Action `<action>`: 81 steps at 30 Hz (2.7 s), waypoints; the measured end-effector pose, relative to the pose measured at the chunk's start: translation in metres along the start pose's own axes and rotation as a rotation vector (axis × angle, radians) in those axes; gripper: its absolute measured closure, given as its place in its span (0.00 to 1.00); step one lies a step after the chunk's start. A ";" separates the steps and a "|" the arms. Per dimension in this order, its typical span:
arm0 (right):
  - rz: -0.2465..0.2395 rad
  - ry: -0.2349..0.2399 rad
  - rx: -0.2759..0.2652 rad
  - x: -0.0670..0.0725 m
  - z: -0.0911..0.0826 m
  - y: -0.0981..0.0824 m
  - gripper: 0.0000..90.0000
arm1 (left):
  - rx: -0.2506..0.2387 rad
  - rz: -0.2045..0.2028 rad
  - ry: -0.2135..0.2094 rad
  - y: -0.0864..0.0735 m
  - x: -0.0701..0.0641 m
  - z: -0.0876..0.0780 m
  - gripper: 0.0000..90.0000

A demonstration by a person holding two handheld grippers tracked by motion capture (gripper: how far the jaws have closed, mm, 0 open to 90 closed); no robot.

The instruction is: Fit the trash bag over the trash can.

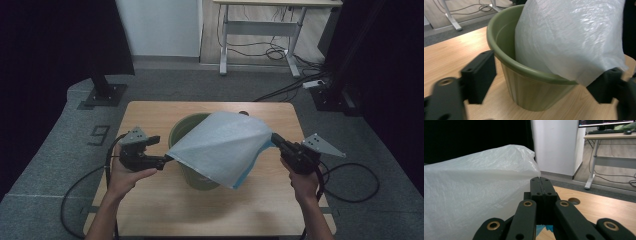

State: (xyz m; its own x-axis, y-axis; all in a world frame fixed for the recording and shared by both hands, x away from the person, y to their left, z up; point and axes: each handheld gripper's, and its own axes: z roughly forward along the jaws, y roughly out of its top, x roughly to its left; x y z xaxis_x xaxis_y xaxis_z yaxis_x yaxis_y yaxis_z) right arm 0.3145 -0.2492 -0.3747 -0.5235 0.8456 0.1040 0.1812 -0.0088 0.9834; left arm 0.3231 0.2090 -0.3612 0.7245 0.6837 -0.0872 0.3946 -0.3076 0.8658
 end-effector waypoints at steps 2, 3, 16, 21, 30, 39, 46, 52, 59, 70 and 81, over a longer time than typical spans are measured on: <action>0.000 -0.007 0.002 -0.002 -0.001 0.000 0.99 | -0.006 0.006 -0.016 -0.001 0.000 -0.001 0.15; 0.014 -0.022 0.004 -0.007 -0.002 -0.001 0.99 | -0.020 0.011 -0.047 -0.002 -0.001 -0.005 0.12; 0.023 -0.019 0.007 -0.006 -0.002 -0.005 0.99 | -0.069 0.065 -0.081 0.018 -0.017 -0.019 0.16; 0.011 0.010 0.007 0.006 0.003 -0.005 0.99 | -0.041 0.082 -0.092 0.029 -0.031 -0.001 0.16; -0.006 0.068 0.001 0.025 0.006 -0.004 0.99 | 0.019 0.100 -0.102 0.036 -0.047 0.033 0.18; -0.010 0.102 -0.015 0.035 0.005 -0.001 0.99 | 0.025 0.097 -0.120 0.037 -0.054 0.052 0.51; -0.011 0.110 -0.007 0.038 0.007 -0.003 0.99 | 0.024 0.070 -0.182 0.037 -0.051 0.055 0.83; -0.007 0.116 0.001 0.038 0.008 -0.007 0.99 | 0.012 0.038 -0.190 0.036 -0.047 0.058 0.93; -0.003 0.122 0.001 0.037 0.007 -0.008 0.98 | -0.024 0.023 -0.197 0.033 -0.044 0.056 1.00; -0.071 0.126 -0.026 0.043 0.003 -0.014 0.64 | -0.060 -0.027 -0.214 0.033 -0.034 0.053 1.00; -0.127 0.065 -0.012 0.051 -0.034 -0.054 0.55 | -0.073 -0.054 -0.199 0.032 -0.027 0.052 1.00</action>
State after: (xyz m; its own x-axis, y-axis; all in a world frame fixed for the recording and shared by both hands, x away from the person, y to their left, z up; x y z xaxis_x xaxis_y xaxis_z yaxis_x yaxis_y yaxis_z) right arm 0.2492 -0.2237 -0.4170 -0.5948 0.8038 -0.0127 0.1003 0.0899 0.9909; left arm 0.3453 0.1458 -0.3571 0.8038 0.5514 -0.2234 0.3989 -0.2209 0.8900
